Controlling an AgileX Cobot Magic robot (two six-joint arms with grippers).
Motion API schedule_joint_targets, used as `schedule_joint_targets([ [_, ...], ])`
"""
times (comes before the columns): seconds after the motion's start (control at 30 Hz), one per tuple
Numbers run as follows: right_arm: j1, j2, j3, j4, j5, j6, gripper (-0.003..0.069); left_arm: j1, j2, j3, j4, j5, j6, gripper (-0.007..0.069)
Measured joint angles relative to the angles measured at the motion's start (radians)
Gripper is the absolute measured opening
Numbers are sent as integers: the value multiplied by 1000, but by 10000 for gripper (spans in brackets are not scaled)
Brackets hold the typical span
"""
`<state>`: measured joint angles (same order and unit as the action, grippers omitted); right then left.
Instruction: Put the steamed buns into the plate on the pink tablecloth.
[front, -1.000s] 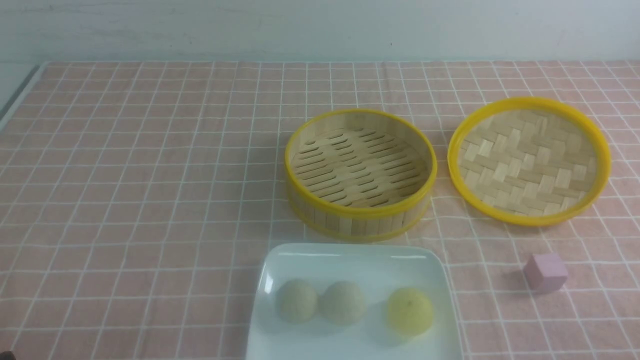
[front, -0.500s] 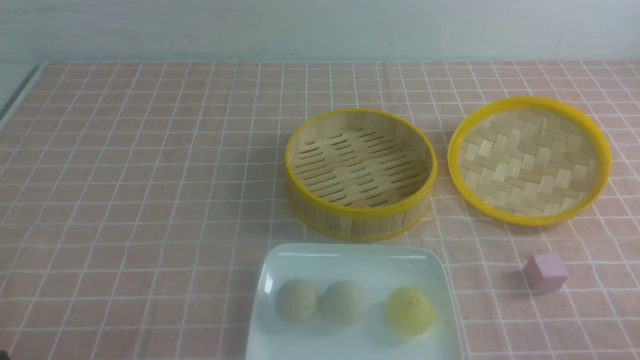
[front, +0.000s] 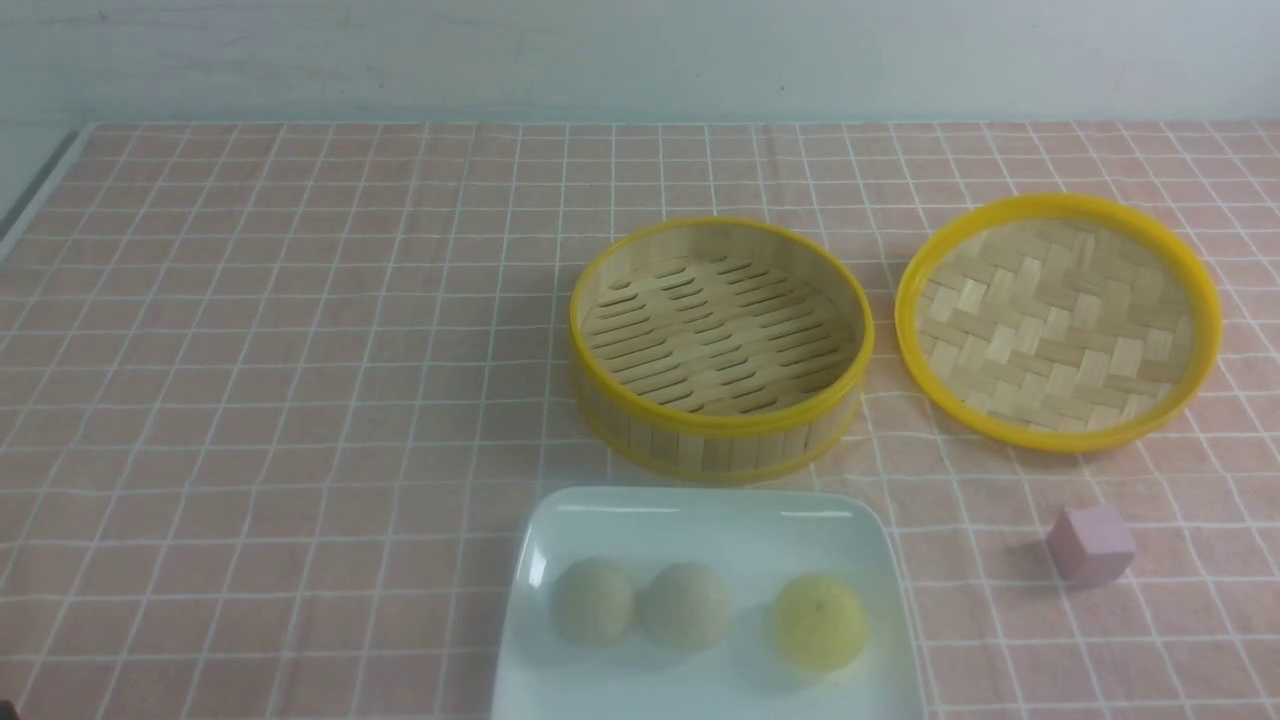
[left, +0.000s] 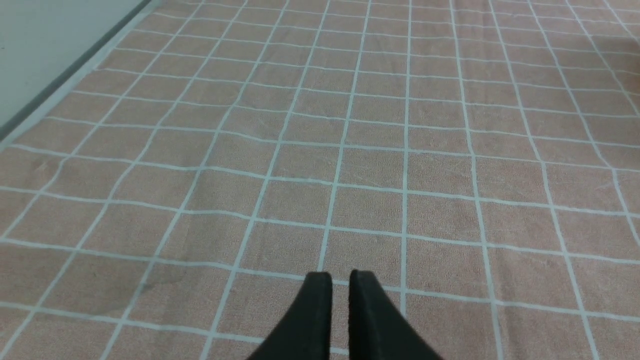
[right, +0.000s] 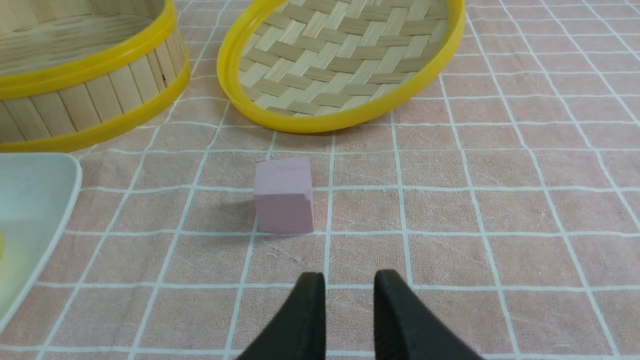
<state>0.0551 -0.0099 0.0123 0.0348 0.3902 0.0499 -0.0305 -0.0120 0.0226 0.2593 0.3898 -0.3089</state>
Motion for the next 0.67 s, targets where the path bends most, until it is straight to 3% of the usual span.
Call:
schedule_joint_targets([
  [0.67, 0, 0, 0, 0, 0, 0, 202, 0, 0, 0, 0, -1, 0, 108],
])
